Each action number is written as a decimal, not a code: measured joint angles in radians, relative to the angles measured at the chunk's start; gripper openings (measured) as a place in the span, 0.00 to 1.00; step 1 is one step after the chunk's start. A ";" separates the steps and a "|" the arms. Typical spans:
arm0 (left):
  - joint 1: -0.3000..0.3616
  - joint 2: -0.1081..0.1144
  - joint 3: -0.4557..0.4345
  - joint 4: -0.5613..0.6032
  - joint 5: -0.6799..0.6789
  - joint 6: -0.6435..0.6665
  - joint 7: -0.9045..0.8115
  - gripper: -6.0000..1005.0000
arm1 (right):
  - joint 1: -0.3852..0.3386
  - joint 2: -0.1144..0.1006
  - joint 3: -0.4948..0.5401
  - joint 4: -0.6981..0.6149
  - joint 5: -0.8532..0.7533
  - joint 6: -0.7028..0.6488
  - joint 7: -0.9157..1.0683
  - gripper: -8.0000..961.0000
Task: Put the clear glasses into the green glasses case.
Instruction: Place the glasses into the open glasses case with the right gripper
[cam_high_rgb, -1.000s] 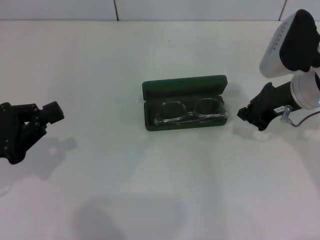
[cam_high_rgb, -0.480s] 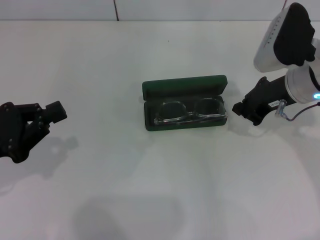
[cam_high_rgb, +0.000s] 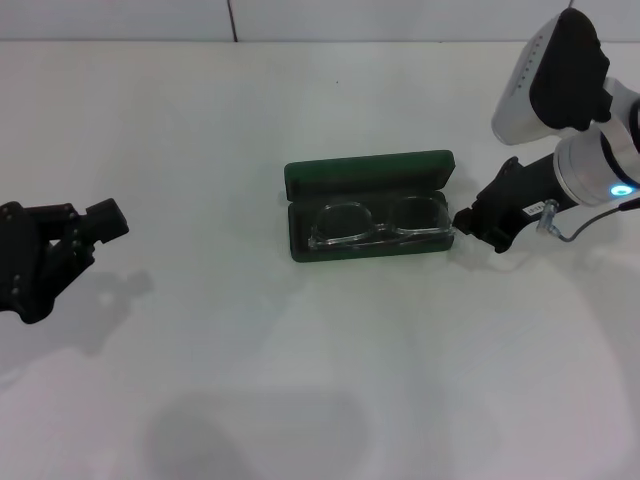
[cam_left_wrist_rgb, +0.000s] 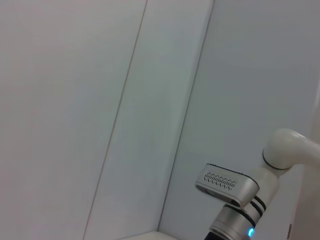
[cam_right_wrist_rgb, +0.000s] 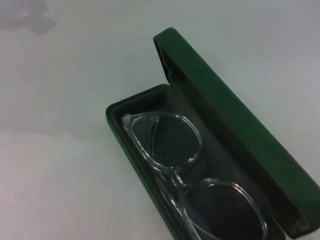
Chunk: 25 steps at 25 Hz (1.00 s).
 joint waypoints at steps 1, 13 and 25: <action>0.001 -0.001 0.000 -0.002 -0.001 0.000 0.000 0.05 | 0.002 0.000 0.000 0.002 0.000 0.000 -0.002 0.01; 0.001 -0.010 0.000 -0.006 -0.002 -0.001 0.000 0.05 | 0.006 0.003 0.000 0.017 0.010 0.005 -0.030 0.01; 0.007 -0.015 0.001 -0.006 -0.001 -0.001 0.003 0.05 | 0.033 0.004 -0.001 0.072 0.048 0.035 -0.070 0.01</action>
